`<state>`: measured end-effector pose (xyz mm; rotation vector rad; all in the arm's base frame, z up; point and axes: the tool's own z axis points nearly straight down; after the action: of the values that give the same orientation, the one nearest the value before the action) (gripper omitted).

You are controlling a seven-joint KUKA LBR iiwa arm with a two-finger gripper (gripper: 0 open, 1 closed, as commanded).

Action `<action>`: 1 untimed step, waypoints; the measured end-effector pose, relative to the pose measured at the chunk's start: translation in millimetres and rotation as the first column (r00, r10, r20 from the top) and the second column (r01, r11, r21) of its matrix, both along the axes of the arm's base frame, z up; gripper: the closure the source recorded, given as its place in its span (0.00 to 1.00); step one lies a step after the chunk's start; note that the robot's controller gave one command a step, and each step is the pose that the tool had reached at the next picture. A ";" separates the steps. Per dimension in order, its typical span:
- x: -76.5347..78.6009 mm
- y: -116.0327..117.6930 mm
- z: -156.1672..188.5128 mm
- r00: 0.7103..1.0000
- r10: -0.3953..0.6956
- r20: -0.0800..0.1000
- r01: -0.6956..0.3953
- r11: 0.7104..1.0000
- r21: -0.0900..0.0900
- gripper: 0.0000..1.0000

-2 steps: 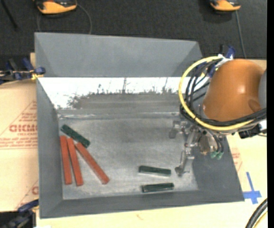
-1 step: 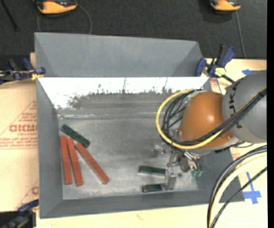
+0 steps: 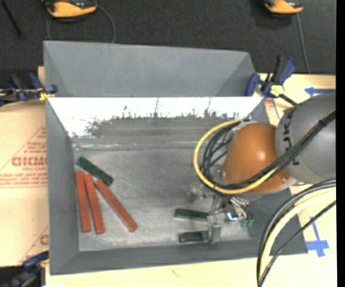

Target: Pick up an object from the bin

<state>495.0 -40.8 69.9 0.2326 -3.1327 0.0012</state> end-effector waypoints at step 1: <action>0.2 0.0 2.9 1.000 -0.002 -0.002 0.002 1.000 0.000 1.00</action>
Offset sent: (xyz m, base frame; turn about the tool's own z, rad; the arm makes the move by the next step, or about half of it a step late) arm 0.0000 0.0000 0.0000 0.0000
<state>495.2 -40.8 72.8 0.2286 -3.1307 0.0006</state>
